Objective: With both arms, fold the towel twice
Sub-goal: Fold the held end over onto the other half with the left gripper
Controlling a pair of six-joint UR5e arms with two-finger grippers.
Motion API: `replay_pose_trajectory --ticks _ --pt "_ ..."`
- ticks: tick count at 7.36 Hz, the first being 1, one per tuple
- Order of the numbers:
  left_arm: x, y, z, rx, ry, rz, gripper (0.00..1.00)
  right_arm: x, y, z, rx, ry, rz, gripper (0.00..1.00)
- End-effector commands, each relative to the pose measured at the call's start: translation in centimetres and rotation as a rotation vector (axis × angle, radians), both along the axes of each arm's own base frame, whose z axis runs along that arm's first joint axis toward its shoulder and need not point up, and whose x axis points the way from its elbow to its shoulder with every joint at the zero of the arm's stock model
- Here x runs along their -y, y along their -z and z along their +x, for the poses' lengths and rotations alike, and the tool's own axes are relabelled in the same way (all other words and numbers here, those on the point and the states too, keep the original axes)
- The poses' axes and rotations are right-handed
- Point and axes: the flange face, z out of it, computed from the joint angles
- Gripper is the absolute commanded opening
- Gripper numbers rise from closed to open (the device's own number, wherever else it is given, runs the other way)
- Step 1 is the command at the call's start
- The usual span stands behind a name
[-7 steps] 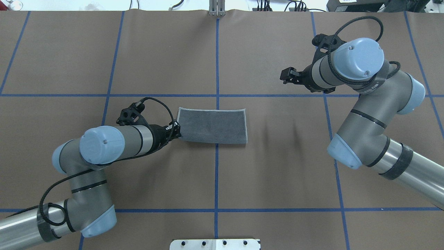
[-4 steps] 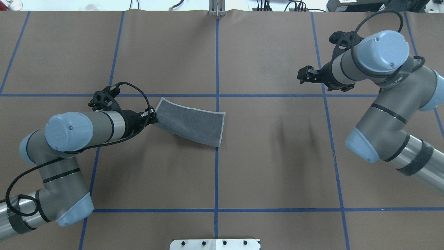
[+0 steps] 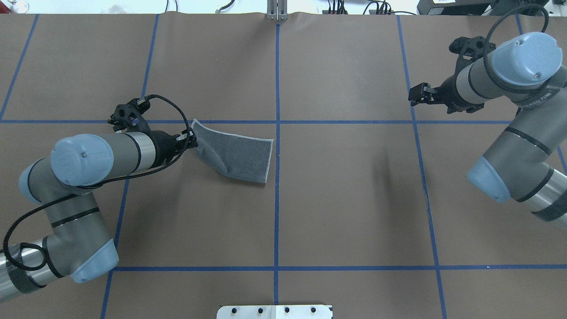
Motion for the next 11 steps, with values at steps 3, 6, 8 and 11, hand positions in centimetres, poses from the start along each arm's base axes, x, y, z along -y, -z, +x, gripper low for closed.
replay_pose_trajectory --ticks 3,6,8,11 --pt "-4.9 9.3 8.9 -0.025 -0.09 0.041 0.0 0.1 -1.0 1.2 -0.013 0.003 0.005 1.0" --pt "-3.8 12.1 13.3 -0.012 -0.105 0.055 0.0 0.2 -1.0 1.2 -0.014 0.001 0.006 1.0" --pt "-3.6 11.8 13.7 0.004 -0.108 0.06 0.15 0.2 -0.9 1.2 -0.013 0.001 0.007 1.0" --pt "-2.4 12.6 12.6 0.015 -0.118 0.108 1.0 0.3 -0.5 1.5 0.013 0.018 -0.004 1.0"
